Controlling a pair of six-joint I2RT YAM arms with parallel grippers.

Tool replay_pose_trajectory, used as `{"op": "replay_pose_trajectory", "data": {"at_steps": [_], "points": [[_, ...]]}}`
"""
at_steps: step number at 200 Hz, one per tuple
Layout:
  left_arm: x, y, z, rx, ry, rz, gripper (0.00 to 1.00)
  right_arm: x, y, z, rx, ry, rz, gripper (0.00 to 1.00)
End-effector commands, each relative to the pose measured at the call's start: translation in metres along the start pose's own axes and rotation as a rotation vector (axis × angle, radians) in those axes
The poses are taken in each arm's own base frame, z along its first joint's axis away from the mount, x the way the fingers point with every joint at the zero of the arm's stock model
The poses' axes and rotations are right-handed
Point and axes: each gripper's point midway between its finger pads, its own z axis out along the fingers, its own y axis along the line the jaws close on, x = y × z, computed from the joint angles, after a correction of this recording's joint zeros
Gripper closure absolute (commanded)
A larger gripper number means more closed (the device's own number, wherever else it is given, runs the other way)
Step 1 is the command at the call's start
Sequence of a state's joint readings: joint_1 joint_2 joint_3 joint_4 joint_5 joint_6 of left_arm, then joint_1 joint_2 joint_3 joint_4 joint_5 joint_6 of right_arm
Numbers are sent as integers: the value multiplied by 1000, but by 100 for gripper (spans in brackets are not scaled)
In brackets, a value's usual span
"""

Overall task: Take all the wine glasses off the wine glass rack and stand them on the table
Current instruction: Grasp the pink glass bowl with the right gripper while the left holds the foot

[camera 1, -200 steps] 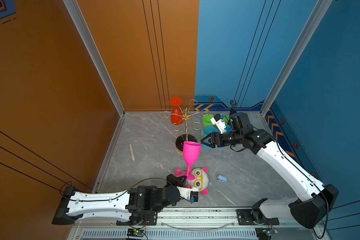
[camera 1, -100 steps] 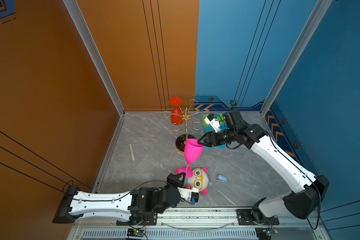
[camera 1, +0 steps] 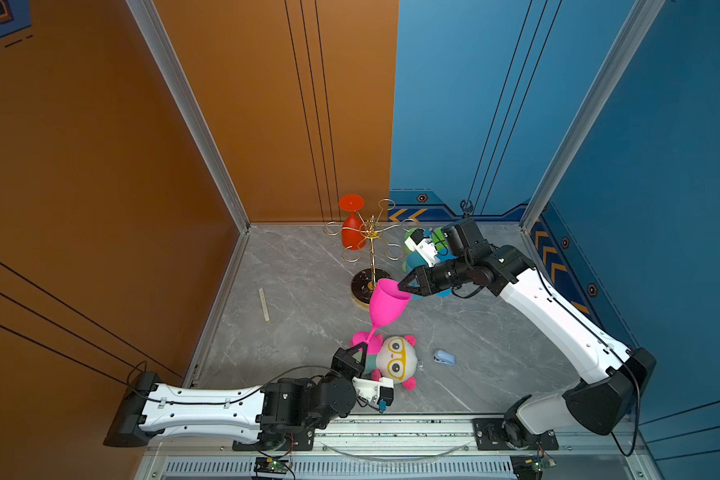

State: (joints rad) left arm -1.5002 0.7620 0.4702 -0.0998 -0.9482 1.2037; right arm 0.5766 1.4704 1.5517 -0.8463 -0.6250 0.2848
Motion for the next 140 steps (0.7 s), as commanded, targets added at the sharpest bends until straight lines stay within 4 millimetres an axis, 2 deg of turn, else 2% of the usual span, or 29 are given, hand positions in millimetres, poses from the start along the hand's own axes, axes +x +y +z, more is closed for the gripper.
{"op": "replay_pose_trajectory", "data": {"at_steps": [1, 38, 62, 118, 140], "points": [[8, 14, -3, -64, 38, -40, 100, 7, -1, 2, 14, 42, 0, 85], [10, 9, -2, -62, 55, -10, 99, 8, -1, 2, 25, 47, -7, 90], [10, 7, -2, -59, 51, -19, 89, 6, -2, 0, 42, 35, -14, 93], [6, -4, 0, -36, 28, -44, 76, 2, -9, -11, 107, -8, -38, 97], [3, -6, 1, -26, 9, -73, 66, -2, -17, -18, 176, -40, -54, 98]]}}
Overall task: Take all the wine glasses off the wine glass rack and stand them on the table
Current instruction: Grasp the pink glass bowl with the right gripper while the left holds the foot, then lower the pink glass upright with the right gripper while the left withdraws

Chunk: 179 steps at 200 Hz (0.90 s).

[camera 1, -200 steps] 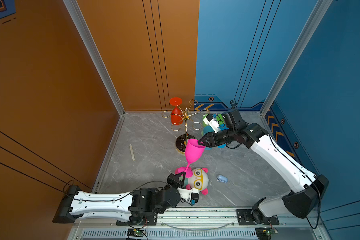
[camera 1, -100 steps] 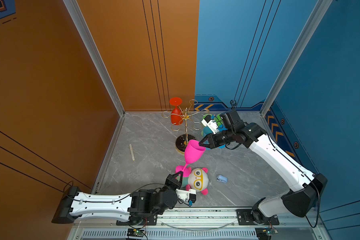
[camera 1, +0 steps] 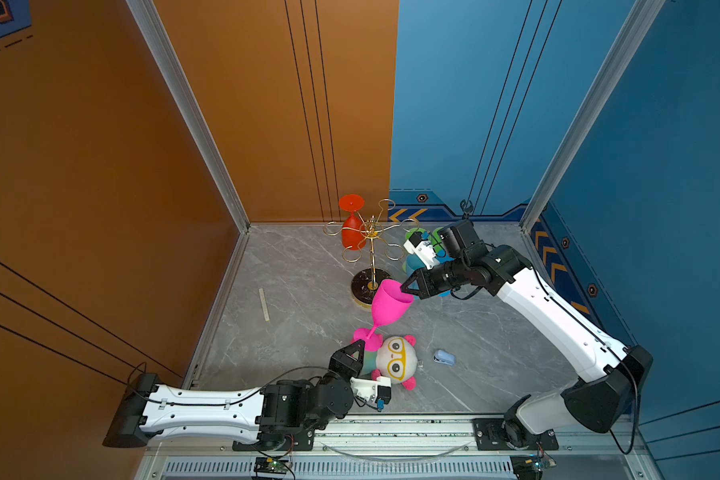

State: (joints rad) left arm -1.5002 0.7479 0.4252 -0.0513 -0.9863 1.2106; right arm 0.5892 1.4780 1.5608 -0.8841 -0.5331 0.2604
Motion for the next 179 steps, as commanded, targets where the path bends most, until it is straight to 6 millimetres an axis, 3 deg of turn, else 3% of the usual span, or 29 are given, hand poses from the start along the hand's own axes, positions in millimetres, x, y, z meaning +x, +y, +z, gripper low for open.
{"op": "replay_pose_trajectory", "data": {"at_steps": [1, 40, 89, 128, 165, 179], "points": [[-5, 0, 0, -2, -23, -68, 66, -5, -7, -20, 90, -56, -37, 98], [-6, 13, -2, -16, -44, -254, 57, -11, -27, -39, 259, -125, -80, 100], [17, 47, -7, -36, -19, -730, 35, -7, -43, -54, 397, -150, -128, 100], [45, 60, -4, -21, 40, -999, 29, 3, -65, -53, 513, -129, -134, 100], [72, 58, 6, -7, 145, -1163, 25, 11, -80, -46, 567, -104, -125, 100], [72, 56, 10, 22, 150, -1204, 23, 13, -88, -42, 595, -92, -125, 100]]}}
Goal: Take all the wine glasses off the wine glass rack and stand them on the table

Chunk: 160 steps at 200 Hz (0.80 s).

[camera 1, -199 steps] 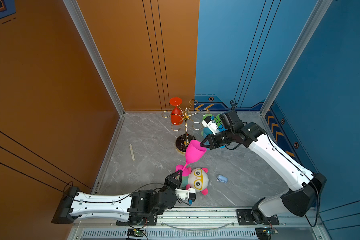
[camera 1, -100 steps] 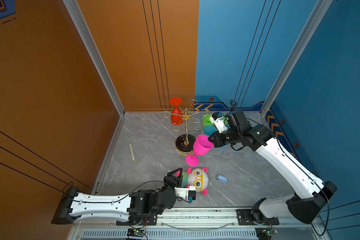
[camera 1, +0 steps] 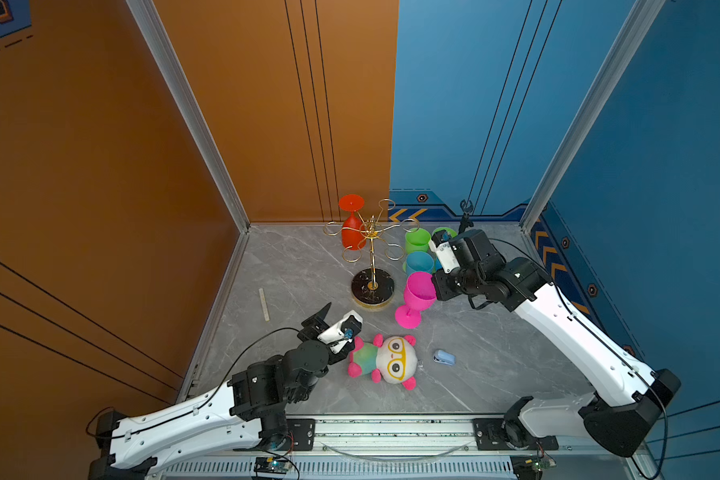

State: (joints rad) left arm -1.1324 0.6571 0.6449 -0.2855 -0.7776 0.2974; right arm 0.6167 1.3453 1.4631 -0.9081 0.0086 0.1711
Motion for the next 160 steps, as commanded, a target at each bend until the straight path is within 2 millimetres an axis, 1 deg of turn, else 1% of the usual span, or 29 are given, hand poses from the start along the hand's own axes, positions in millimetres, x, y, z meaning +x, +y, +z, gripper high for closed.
{"op": "replay_pose_trajectory", "data": {"at_steps": [1, 34, 77, 122, 124, 126, 129, 160], "points": [[5, -3, 4, 61, 47, -137, 23, 10, -14, 8, 83, 27, -26, 100], [14, 8, 11, 45, 107, -238, 20, 15, -19, 29, 115, 40, -25, 100], [31, 25, 13, 13, 158, -373, 16, 17, -23, 56, 146, 48, -16, 100], [55, 41, 13, -11, 232, -521, 15, 13, -27, 70, 173, 39, -15, 100], [56, 42, 13, -14, 234, -526, 15, 13, -27, 71, 173, 39, -15, 100], [57, 43, 13, -19, 237, -533, 11, 13, -28, 72, 174, 39, -14, 100], [57, 44, 13, -20, 237, -540, 10, 13, -28, 72, 174, 39, -15, 100], [66, 54, 15, -51, 256, -601, 9, 14, -31, 81, 181, 52, -17, 100]]}}
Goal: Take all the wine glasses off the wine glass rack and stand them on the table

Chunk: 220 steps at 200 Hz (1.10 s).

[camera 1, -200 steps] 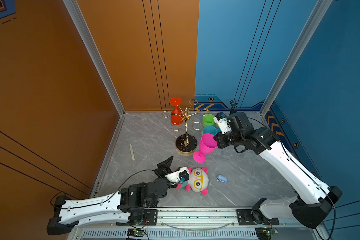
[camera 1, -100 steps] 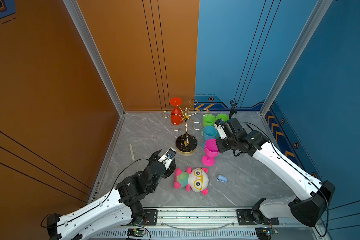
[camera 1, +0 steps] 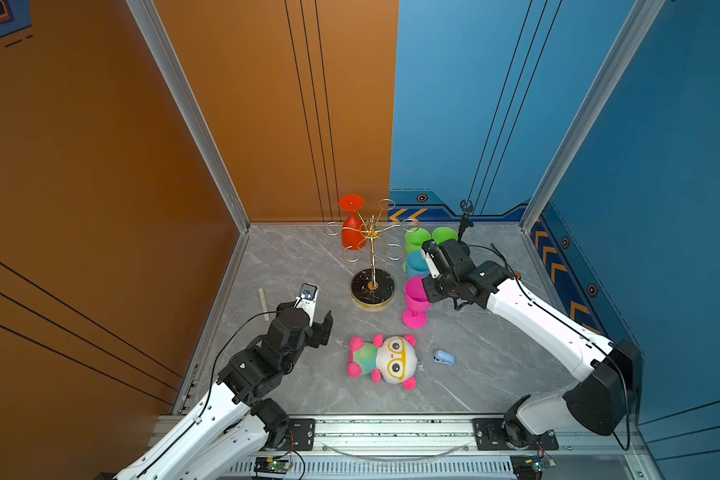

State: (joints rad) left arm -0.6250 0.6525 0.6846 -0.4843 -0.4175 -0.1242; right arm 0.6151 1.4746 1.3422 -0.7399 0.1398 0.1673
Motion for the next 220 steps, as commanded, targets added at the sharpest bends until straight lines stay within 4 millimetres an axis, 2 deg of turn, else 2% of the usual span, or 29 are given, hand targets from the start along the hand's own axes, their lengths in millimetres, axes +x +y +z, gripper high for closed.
{"op": "replay_pose_trajectory", "data": {"at_steps": [1, 157, 220], "points": [[-4, 1, -4, 32, 7, -78, 9, -2, -8, 11, 38, -6, -3, 100], [-5, 12, -1, 13, 10, -130, 8, 6, -14, 38, 33, 36, 32, 100], [-5, 11, 0, 20, 14, -132, 8, 8, -13, 37, 27, 39, 38, 88]]}}
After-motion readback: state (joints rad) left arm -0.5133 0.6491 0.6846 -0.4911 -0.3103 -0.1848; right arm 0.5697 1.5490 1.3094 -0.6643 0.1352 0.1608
